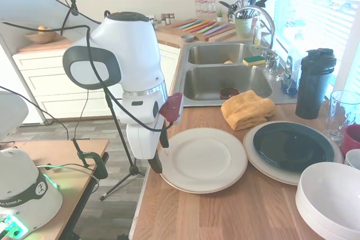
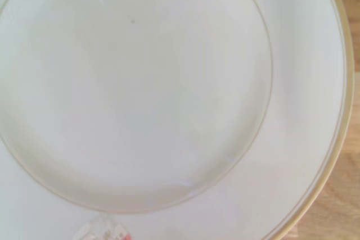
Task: Wipe the white plate in clockwise motion
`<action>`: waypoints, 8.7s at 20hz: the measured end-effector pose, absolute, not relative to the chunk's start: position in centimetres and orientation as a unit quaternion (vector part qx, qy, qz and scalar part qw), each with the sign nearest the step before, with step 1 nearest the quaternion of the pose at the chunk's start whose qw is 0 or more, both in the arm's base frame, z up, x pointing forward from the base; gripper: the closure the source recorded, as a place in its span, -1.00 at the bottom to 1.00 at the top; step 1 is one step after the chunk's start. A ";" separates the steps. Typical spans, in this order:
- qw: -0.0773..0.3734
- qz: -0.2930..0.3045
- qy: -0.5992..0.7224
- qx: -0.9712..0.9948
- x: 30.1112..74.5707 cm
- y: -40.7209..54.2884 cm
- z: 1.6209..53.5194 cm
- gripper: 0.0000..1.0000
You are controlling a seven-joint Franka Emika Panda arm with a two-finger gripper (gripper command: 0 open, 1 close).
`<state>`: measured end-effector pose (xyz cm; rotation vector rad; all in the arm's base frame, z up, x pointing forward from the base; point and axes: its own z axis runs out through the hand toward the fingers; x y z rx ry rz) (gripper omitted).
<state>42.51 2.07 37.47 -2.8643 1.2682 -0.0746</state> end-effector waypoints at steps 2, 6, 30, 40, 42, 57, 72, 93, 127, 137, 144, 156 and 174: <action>0.004 -0.023 0.404 -0.914 42.5 2.1 37.4 -1.00; 0.008 -0.031 0.409 -0.912 43.5 3.3 37.4 -1.00; 0.022 -0.077 0.392 -0.917 56.0 15.4 40.2 -1.00; 0.051 -0.072 0.334 -0.938 57.6 23.0 40.9 -1.00; 0.054 -0.073 0.324 -0.942 58.1 24.2 40.8 -1.00; 0.003 -0.140 0.230 -0.963 62.5 29.2 36.9 -1.00; -0.035 -0.190 0.227 -0.955 62.5 29.9 35.7 1.00; -0.018 -0.168 0.284 -0.944 62.3 28.8 35.3 1.00; -0.006 -0.120 0.422 -0.899 46.6 15.2 47.8 1.00; -0.001 -0.116 0.441 -0.890 45.8 10.1 40.6 1.00; 0.017 -0.136 0.422 -0.896 47.4 9.7 36.7 1.00; 0.015 -0.153 0.407 -0.900 49.8 9.2 34.3 1.00; -0.034 -0.123 0.408 -0.904 47.6 9.0 34.4 1.00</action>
